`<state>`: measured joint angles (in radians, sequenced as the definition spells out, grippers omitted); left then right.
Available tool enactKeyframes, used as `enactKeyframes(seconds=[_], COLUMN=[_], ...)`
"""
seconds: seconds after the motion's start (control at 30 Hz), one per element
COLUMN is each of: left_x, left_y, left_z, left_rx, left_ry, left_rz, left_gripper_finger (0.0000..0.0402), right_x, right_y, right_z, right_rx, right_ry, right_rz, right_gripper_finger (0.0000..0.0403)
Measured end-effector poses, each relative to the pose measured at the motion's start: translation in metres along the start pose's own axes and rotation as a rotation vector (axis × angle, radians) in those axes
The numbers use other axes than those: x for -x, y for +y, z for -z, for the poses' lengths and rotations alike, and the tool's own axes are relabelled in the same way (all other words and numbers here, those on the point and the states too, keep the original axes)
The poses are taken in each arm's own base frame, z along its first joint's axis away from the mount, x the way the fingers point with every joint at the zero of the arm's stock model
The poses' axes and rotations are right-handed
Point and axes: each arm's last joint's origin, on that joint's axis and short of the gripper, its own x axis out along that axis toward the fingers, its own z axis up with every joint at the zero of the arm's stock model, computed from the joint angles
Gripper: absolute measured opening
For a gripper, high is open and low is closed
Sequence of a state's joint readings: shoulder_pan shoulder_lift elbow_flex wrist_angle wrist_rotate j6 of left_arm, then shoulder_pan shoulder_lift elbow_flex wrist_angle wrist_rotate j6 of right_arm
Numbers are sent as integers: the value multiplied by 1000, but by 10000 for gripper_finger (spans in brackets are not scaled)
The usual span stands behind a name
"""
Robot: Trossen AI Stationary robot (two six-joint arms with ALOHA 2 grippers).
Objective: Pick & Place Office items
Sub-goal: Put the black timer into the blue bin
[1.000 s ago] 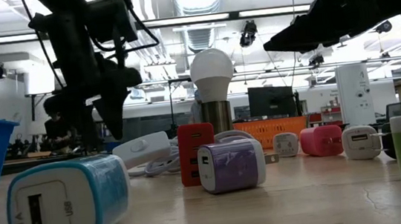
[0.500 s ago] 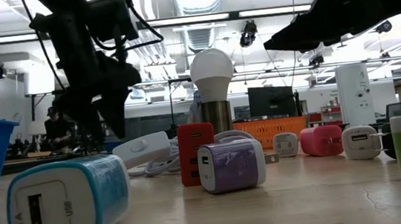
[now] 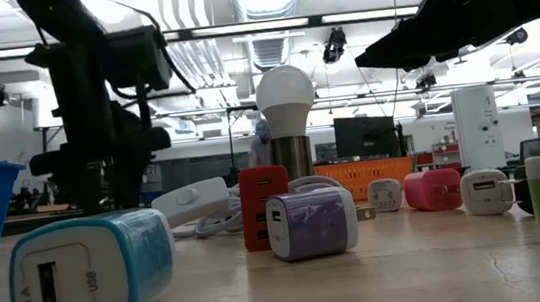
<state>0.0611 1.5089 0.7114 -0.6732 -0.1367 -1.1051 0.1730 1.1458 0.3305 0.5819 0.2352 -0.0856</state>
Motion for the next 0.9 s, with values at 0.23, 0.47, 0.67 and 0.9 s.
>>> enactKeyframes(seconds=[0.23, 0.47, 0.67, 0.9], left_x=[-1, 1, 1, 2], left_y=[-4, -11, -16, -19], left_z=[-1, -4, -4, 2], left_rx=[-18, -114, -83, -32], left_ry=[27, 2, 18, 54], left_rz=[49, 115, 179, 203], left_gripper_finger=[369, 371, 358, 331], right_x=[0, 0, 0, 0], right_y=[0, 0, 0, 0], right_z=[0, -1, 0, 0], right_rx=[-1, -4, -4, -8], right_ry=[0, -4, -1, -1], right_rz=[0, 1, 1, 1], right_gripper_finger=[228, 228, 228, 228])
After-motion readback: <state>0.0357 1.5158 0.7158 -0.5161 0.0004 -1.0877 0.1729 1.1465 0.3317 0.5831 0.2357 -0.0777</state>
